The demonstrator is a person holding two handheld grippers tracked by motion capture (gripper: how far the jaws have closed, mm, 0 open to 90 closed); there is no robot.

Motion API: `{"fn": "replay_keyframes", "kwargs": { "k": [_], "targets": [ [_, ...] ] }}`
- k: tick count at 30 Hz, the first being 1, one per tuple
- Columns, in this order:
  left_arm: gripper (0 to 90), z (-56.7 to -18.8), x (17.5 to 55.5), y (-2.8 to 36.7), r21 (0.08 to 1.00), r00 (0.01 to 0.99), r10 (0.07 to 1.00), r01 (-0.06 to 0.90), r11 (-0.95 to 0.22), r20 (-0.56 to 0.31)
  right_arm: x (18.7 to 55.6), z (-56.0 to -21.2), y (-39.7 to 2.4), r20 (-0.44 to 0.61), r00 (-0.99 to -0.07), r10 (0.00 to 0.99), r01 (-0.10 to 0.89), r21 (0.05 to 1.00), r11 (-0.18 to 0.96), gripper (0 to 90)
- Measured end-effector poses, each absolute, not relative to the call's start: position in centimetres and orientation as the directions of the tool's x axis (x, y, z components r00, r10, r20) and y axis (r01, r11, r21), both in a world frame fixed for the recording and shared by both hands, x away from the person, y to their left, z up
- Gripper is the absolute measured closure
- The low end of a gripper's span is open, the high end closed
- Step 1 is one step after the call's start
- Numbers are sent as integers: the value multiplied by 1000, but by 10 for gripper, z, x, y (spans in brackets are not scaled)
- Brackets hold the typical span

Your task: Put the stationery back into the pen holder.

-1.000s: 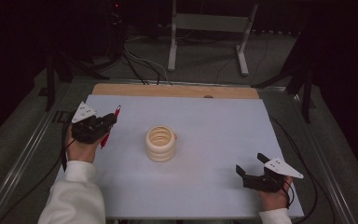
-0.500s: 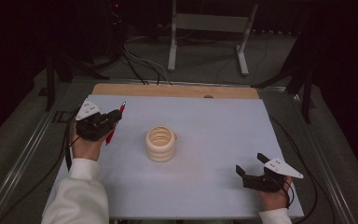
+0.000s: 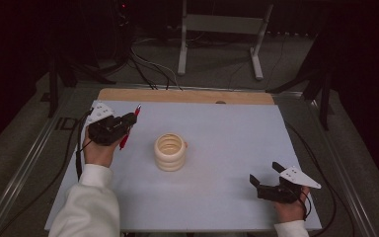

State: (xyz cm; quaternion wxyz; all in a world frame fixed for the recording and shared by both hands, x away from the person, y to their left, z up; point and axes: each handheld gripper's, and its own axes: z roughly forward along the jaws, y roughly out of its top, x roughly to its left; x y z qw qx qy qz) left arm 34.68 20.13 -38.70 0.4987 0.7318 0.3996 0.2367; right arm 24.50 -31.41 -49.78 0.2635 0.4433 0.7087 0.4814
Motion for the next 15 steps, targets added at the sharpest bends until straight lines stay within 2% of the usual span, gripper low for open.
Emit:
{"fn": "replay_keyframes", "kwargs": {
  "k": [15],
  "targets": [
    [808,-381,351,191,931,588,806,327,-165,-64,245,-497,-315,59,-466,883,376,917,137,5]
  ]
}}
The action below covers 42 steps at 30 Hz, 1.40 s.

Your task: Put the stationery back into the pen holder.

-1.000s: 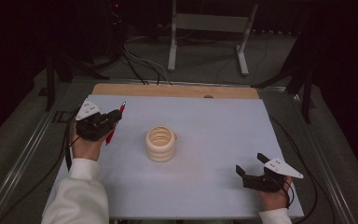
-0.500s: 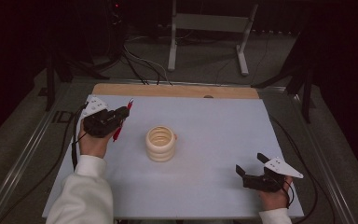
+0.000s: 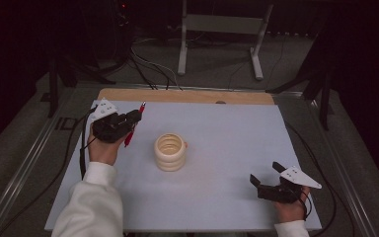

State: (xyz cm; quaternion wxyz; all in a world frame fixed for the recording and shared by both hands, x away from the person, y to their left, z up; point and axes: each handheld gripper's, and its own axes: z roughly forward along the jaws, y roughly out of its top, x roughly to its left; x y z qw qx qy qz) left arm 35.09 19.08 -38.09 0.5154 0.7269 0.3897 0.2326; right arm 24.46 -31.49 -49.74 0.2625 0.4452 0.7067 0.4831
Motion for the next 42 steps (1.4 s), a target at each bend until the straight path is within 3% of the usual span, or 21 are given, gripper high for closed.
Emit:
{"fn": "replay_keyframes", "kwargs": {
  "k": [42],
  "targets": [
    [808,-376,361,147,946,650,758,275,-172,-51,245,-498,-315,61,-469,881,374,917,136,5]
  ]
}}
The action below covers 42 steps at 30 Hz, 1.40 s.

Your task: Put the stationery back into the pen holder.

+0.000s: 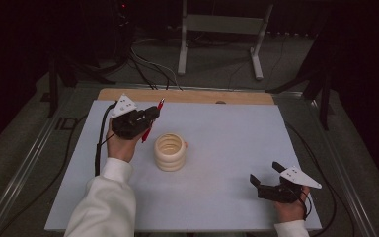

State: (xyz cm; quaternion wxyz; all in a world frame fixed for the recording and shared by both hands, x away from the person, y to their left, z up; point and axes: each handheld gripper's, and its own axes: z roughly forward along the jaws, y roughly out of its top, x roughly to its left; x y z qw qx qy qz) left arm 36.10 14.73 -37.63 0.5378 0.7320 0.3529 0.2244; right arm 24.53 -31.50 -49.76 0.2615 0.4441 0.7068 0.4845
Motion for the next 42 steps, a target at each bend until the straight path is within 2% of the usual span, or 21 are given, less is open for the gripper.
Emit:
{"fn": "replay_keyframes", "kwargs": {
  "k": [42],
  "targets": [
    [807,-397,367,108,952,681,731,249,-175,-44,246,-498,-315,60,-471,880,372,918,137,5]
  ]
}}
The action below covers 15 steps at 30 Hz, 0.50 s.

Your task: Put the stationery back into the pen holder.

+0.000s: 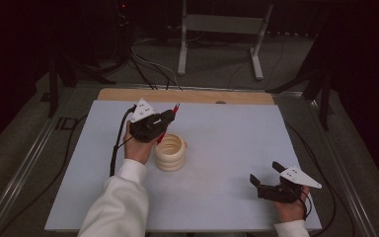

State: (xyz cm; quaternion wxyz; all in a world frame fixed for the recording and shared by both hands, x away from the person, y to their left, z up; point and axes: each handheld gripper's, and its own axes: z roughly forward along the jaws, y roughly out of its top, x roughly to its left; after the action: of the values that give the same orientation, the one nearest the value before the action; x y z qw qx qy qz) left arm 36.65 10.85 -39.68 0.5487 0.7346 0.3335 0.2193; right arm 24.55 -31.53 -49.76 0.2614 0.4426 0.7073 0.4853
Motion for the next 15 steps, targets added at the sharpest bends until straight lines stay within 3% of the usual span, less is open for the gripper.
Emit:
{"fn": "replay_keyframes", "kwargs": {
  "k": [15],
  "targets": [
    [806,-418,365,104,950,675,735,261,-170,-54,245,-498,-315,58,-473,879,372,918,140,5]
  ]
}}
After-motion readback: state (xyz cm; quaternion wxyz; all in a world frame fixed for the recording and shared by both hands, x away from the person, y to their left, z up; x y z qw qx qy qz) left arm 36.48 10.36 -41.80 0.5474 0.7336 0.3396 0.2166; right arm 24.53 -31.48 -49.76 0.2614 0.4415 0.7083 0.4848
